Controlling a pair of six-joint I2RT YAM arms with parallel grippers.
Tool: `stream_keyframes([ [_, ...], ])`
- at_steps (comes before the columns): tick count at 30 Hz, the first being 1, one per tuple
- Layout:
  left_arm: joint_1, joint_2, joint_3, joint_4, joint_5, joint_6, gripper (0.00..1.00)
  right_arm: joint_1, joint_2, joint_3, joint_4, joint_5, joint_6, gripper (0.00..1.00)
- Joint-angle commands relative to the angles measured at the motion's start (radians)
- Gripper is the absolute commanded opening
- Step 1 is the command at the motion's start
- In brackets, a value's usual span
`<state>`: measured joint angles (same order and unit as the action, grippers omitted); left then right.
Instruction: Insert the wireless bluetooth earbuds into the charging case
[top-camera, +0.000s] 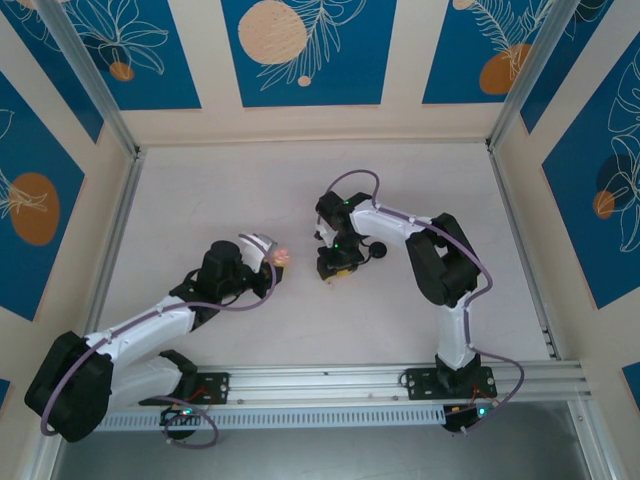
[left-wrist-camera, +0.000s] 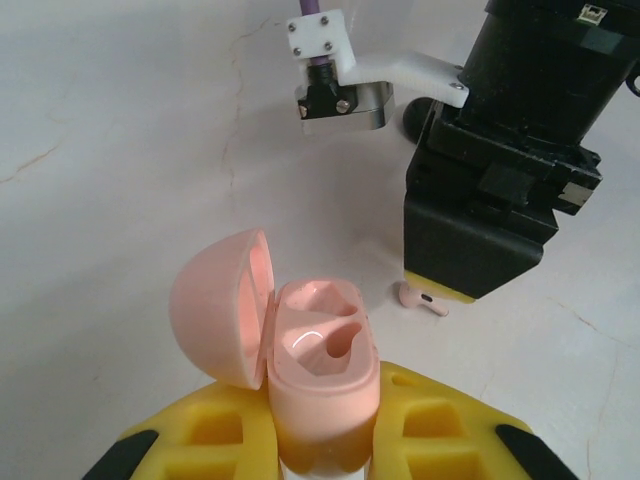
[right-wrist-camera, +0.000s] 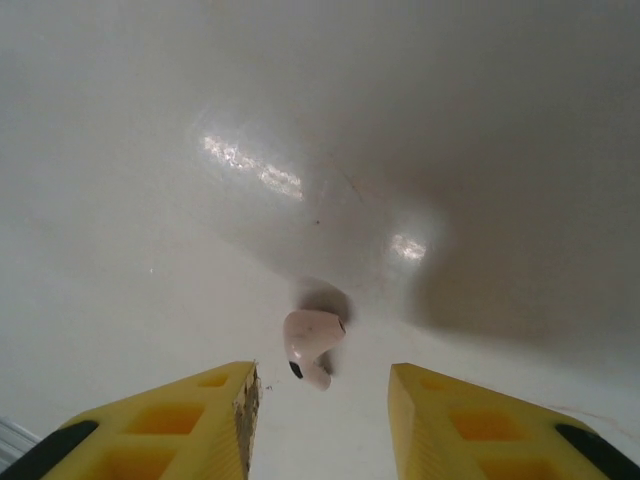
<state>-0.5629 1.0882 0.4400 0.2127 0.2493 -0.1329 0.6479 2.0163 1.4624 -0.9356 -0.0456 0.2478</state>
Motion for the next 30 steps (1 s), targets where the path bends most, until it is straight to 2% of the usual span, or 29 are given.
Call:
stream_keyframes([
  [1,0.014,-0.007,-0.006,-0.018,-0.006,-0.006,0.11,0.015,0.031,0.039,-0.032,0.010,0.009,0.39],
  [12,0.014,-0.002,0.006,-0.036,0.002,0.004,0.11,0.033,0.086,0.061,-0.032,0.009,0.009,0.35],
  [18,0.014,-0.002,0.011,-0.046,0.002,0.007,0.11,0.035,0.093,0.061,-0.045,0.041,0.026,0.28],
  [25,0.014,-0.001,0.017,-0.062,0.001,0.011,0.11,0.041,0.073,0.060,-0.067,0.023,0.059,0.32],
  [30,0.014,-0.001,0.017,-0.068,-0.002,0.010,0.11,0.045,0.063,0.047,-0.076,0.030,0.083,0.31],
])
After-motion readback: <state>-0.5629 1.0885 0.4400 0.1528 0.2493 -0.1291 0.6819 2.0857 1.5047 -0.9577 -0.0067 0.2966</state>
